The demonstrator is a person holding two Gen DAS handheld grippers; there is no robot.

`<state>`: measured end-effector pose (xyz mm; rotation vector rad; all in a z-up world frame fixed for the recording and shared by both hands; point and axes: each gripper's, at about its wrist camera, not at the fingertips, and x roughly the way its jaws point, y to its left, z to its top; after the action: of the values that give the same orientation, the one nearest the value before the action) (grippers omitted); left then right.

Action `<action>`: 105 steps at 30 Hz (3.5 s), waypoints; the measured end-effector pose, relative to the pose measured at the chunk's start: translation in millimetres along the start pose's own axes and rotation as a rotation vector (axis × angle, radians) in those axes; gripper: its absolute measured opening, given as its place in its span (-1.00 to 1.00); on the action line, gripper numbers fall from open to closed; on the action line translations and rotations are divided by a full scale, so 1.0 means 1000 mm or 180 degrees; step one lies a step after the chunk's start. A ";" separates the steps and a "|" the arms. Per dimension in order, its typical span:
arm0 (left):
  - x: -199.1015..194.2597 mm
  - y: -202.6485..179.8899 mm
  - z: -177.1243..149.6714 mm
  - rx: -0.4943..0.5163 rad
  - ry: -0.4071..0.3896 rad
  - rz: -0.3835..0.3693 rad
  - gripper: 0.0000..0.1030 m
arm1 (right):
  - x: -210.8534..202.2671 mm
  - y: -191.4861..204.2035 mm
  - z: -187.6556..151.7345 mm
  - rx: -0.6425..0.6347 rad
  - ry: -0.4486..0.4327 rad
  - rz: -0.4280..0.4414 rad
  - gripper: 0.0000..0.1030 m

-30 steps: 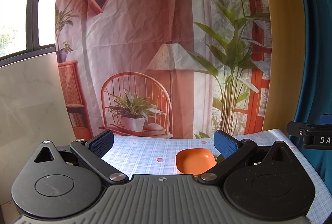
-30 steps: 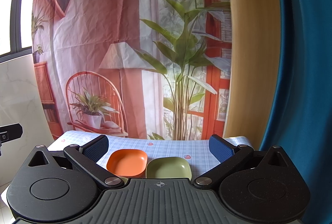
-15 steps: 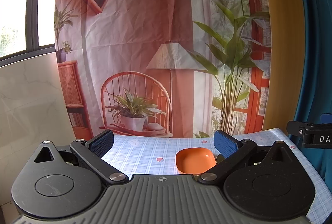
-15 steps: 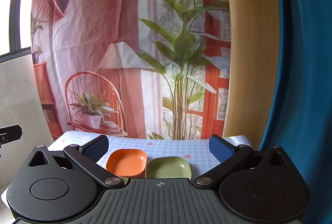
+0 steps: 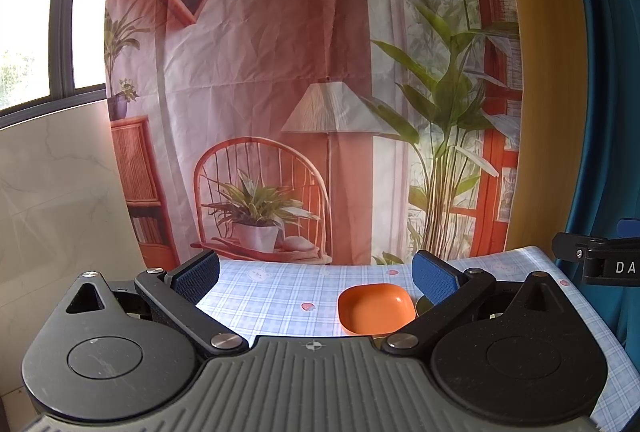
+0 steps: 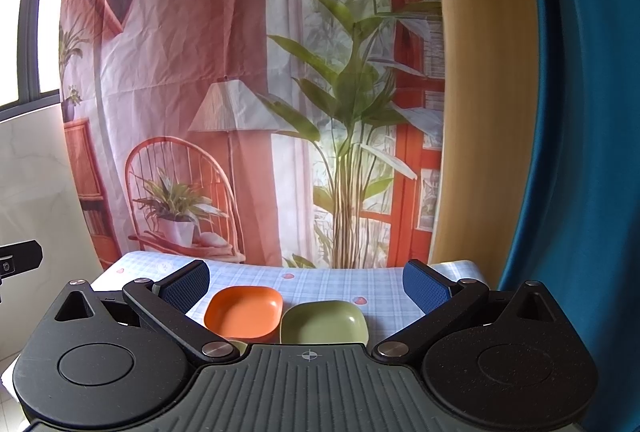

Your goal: Organize plates and bowls

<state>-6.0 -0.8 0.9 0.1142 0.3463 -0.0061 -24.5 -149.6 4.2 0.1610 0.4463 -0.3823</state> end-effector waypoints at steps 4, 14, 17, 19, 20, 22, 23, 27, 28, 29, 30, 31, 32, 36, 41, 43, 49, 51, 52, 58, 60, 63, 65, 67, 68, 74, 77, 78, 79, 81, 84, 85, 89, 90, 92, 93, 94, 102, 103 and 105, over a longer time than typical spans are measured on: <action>0.000 0.000 0.000 -0.0003 0.0001 0.0003 1.00 | 0.000 0.000 0.000 -0.0001 0.0001 0.0004 0.99; 0.002 -0.001 -0.001 0.0000 0.0018 -0.0019 1.00 | 0.000 0.002 -0.007 0.0012 -0.0028 0.0022 0.99; 0.004 -0.002 -0.003 0.0009 0.0004 -0.0008 1.00 | 0.000 0.001 -0.010 0.0016 -0.0098 0.0034 0.99; 0.007 -0.001 -0.004 0.0005 -0.0009 0.0012 1.00 | 0.002 0.000 -0.014 0.0020 -0.0118 0.0041 0.99; 0.008 -0.001 -0.005 0.0002 -0.0016 0.0026 1.00 | 0.002 0.000 -0.014 0.0022 -0.0114 0.0041 0.99; 0.010 0.000 -0.007 -0.0007 -0.0010 0.0065 1.00 | 0.005 -0.001 -0.019 0.0047 -0.0089 0.0052 0.99; 0.012 0.000 -0.009 -0.0008 -0.0012 0.0083 1.00 | 0.008 -0.002 -0.020 0.0067 -0.0072 0.0059 0.99; 0.018 0.000 -0.015 0.0025 -0.0047 0.0171 1.00 | 0.015 -0.003 -0.031 0.0063 -0.0152 0.0109 0.99; 0.020 0.000 -0.017 0.0036 -0.0056 0.0198 1.00 | 0.017 -0.002 -0.035 0.0017 -0.0204 0.0111 0.99; 0.022 -0.001 -0.020 0.0048 -0.0052 0.0222 1.00 | 0.019 -0.001 -0.038 -0.0033 -0.0250 0.0093 0.99; 0.025 -0.001 -0.023 0.0054 -0.0031 0.0230 1.00 | 0.021 0.000 -0.043 -0.0070 -0.0276 0.0053 0.99; 0.029 0.000 -0.027 0.0052 0.0007 0.0223 1.00 | 0.023 0.001 -0.046 -0.0084 -0.0276 0.0028 0.99; 0.033 0.000 -0.030 0.0044 0.0055 0.0205 1.00 | 0.026 0.001 -0.050 -0.0078 -0.0264 0.0037 0.99; 0.048 0.002 -0.050 0.0014 0.0195 0.0102 1.00 | 0.039 0.001 -0.066 0.0094 -0.0229 0.0041 0.99; 0.071 0.007 -0.073 -0.0036 0.0486 0.0011 1.00 | 0.051 0.005 -0.091 0.0140 -0.0255 0.0173 0.99; 0.078 0.011 -0.083 -0.0073 0.0574 -0.0025 1.00 | 0.060 0.013 -0.102 0.0051 -0.0081 0.0237 0.99; 0.089 0.019 -0.112 -0.0122 0.0736 -0.0190 1.00 | 0.073 0.036 -0.141 -0.0045 0.0058 0.0434 0.99; 0.093 0.019 -0.121 -0.0066 0.0812 -0.0166 1.00 | 0.079 0.044 -0.149 -0.0127 0.0142 0.0481 0.99; 0.096 0.020 -0.126 -0.0079 0.0846 -0.0164 1.00 | 0.081 0.049 -0.154 -0.0173 0.0196 0.0487 0.99; 0.112 0.037 -0.146 -0.0386 0.1037 -0.0151 0.94 | 0.096 0.052 -0.170 -0.0123 0.0484 0.0630 0.99; 0.117 0.040 -0.151 -0.0460 0.1090 -0.0153 0.91 | 0.098 0.050 -0.173 -0.0065 0.0550 0.0638 0.99; 0.122 0.043 -0.154 -0.0533 0.1139 -0.0192 0.86 | 0.101 0.046 -0.174 -0.0035 0.0615 0.0650 0.99; 0.122 0.046 -0.152 -0.0559 0.1112 -0.0189 0.85 | 0.102 0.047 -0.173 -0.0055 0.0640 0.0638 0.99; 0.121 0.051 -0.147 -0.0581 0.1040 -0.0193 0.85 | 0.104 0.049 -0.172 -0.0069 0.0666 0.0638 0.98; 0.120 0.053 -0.143 -0.0576 0.0990 -0.0176 0.85 | 0.105 0.050 -0.170 -0.0074 0.0682 0.0640 0.96; 0.116 0.061 -0.132 -0.0495 0.0790 -0.0083 0.85 | 0.115 0.055 -0.165 -0.0095 0.0763 0.0691 0.86; 0.120 0.060 -0.140 -0.0517 0.0887 -0.0156 0.84 | 0.121 0.061 -0.164 -0.0155 0.0801 0.0725 0.72; 0.121 0.059 -0.142 -0.0511 0.0915 -0.0180 0.82 | 0.123 0.063 -0.163 -0.0179 0.0814 0.0735 0.69; 0.123 0.057 -0.146 -0.0488 0.0946 -0.0195 0.77 | 0.125 0.066 -0.163 -0.0200 0.0828 0.0751 0.68; 0.126 0.057 -0.151 -0.0462 0.0999 -0.0215 0.71 | 0.128 0.069 -0.162 -0.0235 0.0853 0.0790 0.61; 0.130 0.059 -0.157 -0.0529 0.1074 -0.0263 0.61 | 0.132 0.075 -0.162 -0.0303 0.0886 0.0860 0.46; 0.131 0.060 -0.158 -0.0546 0.1093 -0.0272 0.56 | 0.134 0.077 -0.163 -0.0327 0.0903 0.0888 0.43; 0.135 0.063 -0.167 -0.0618 0.1220 -0.0328 0.27 | 0.143 0.089 -0.166 -0.0429 0.0996 0.1004 0.08; 0.137 0.063 -0.170 -0.0644 0.1254 -0.0348 0.25 | 0.146 0.091 -0.167 -0.0456 0.1017 0.1030 -0.04; 0.140 0.064 -0.174 -0.0696 0.1327 -0.0384 0.15 | 0.149 0.097 -0.169 -0.0512 0.1064 0.1097 -0.14; 0.142 0.064 -0.176 -0.0722 0.1364 -0.0401 0.12 | 0.150 0.100 -0.171 -0.0545 0.1086 0.1131 -0.18; 0.144 0.064 -0.178 -0.0745 0.1397 -0.0418 0.07 | 0.152 0.103 -0.172 -0.0582 0.1104 0.1153 -0.19; 0.151 0.062 -0.193 -0.0785 0.1585 -0.0555 -0.18 | 0.162 0.119 -0.183 -0.0693 0.1331 0.1317 -0.55; 0.152 0.061 -0.194 -0.0782 0.1601 -0.0569 -0.19 | 0.164 0.120 -0.184 -0.0685 0.1352 0.1313 -0.57; 0.154 0.058 -0.196 -0.0789 0.1644 -0.0609 -0.24 | 0.166 0.120 -0.185 -0.0668 0.1384 0.1302 -0.62</action>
<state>74.3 81.6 -228.4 -0.1680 0.8693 -0.1242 89.2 -50.1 -227.2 0.1267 0.8595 0.1087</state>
